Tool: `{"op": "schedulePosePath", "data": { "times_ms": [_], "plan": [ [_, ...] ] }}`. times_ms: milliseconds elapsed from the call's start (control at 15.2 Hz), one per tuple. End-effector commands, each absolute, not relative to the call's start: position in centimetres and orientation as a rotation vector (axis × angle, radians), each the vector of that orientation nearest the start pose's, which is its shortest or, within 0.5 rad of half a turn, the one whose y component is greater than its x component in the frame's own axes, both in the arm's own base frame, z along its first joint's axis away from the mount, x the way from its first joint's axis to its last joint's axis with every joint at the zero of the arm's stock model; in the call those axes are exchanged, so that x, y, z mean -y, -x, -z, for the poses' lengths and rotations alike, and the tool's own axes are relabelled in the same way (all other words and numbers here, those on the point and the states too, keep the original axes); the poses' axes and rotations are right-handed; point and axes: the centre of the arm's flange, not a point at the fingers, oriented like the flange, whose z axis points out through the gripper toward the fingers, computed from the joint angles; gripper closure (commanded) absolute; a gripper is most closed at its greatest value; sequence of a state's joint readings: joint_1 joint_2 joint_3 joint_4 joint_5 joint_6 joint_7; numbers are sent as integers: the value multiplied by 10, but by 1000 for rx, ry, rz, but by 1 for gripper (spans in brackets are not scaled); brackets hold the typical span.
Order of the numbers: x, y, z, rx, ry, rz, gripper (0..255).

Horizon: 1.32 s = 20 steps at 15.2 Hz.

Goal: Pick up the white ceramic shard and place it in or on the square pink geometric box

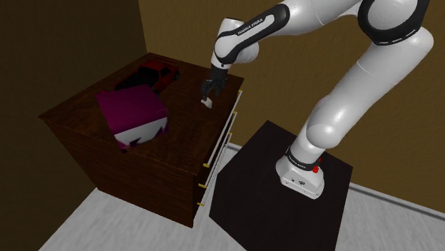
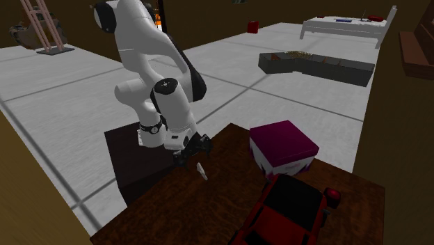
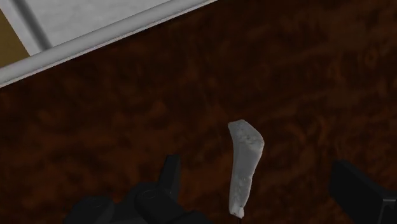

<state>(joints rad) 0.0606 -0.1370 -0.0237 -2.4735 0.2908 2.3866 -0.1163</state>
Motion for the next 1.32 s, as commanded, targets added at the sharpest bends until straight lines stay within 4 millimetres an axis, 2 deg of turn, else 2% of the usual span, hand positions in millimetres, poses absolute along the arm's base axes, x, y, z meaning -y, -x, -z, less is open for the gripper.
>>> {"op": "schedulePosePath", "data": {
  "times_ms": [0, 330, 792, 858, 1254],
  "plan": [
    [-22, -468, -339, -78, 2932, 89, 0],
    [-27, -470, -315, -78, 2932, 89, 0],
    [-27, -469, -315, -78, 2932, 89, 0],
    [-27, -469, -315, -78, 2932, 89, 255],
    [-27, -469, -315, -78, 2932, 89, 255]
  ]
}}
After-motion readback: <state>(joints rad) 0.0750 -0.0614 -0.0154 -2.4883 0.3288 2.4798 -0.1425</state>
